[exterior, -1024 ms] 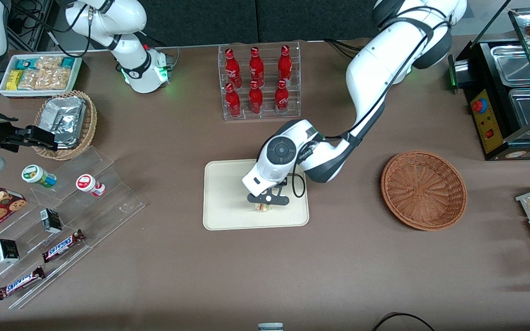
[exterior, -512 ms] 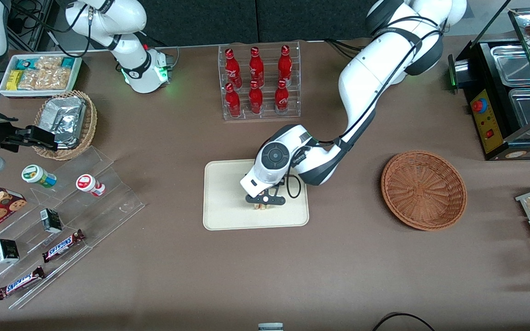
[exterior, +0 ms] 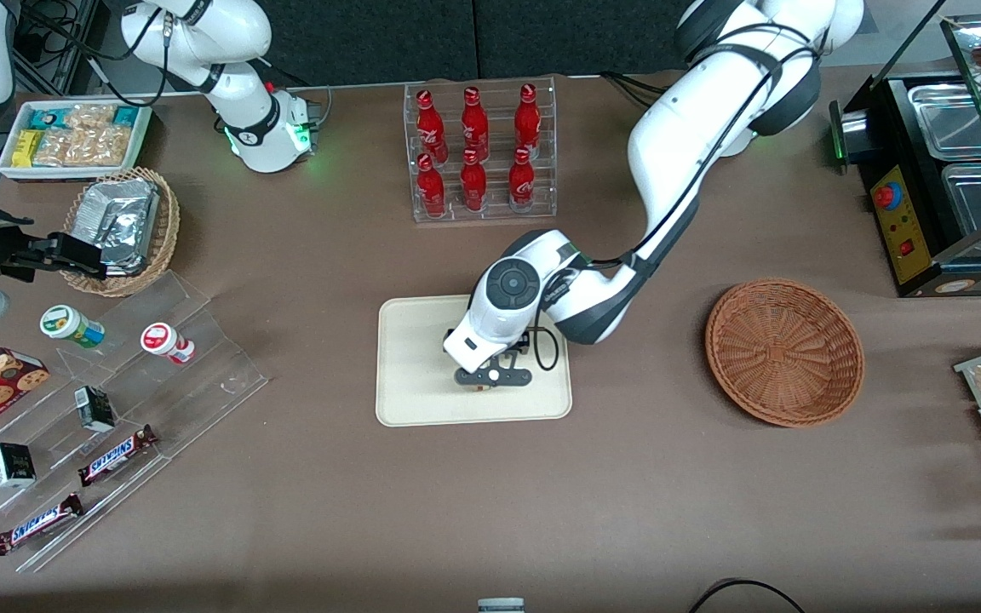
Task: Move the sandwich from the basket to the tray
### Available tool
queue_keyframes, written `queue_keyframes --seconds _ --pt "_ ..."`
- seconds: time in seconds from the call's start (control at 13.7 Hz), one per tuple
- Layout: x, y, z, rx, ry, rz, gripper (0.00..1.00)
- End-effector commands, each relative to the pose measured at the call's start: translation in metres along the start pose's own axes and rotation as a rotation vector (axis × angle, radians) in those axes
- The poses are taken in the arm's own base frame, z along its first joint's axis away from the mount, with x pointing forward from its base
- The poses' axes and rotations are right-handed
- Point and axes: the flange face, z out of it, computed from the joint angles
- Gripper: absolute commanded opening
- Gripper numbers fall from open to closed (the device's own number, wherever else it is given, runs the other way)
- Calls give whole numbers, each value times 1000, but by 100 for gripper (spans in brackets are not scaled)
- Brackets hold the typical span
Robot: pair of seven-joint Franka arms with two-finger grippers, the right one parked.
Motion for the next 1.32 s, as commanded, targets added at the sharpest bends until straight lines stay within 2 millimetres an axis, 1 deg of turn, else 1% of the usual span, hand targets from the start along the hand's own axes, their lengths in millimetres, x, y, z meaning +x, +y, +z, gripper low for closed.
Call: queue_keyframes --seconds 0.0,0.07,0.22,0.29,0.37,0.44,0.59,0.8,0.95,1.1,1.24 --pt "11 -35 -81 102 2 -70 100" --pt "12 -49 -95 131 -2 -75 100" --pt "20 -91 -116 158 11 -108 100" --pt "28 -118 -127 169 15 -105 100" --pt "30 -142 -137 178 7 -66 100" --pt "35 -171 -146 173 -6 -44 100" --pt "38 -216 -163 177 -20 -2 100" --pt "37 -284 -181 181 -47 49 100" --pt "31 -326 -197 164 -65 108 100" --pt "25 -369 -222 148 -56 118 100" --pt "21 -420 -244 143 -46 127 100"
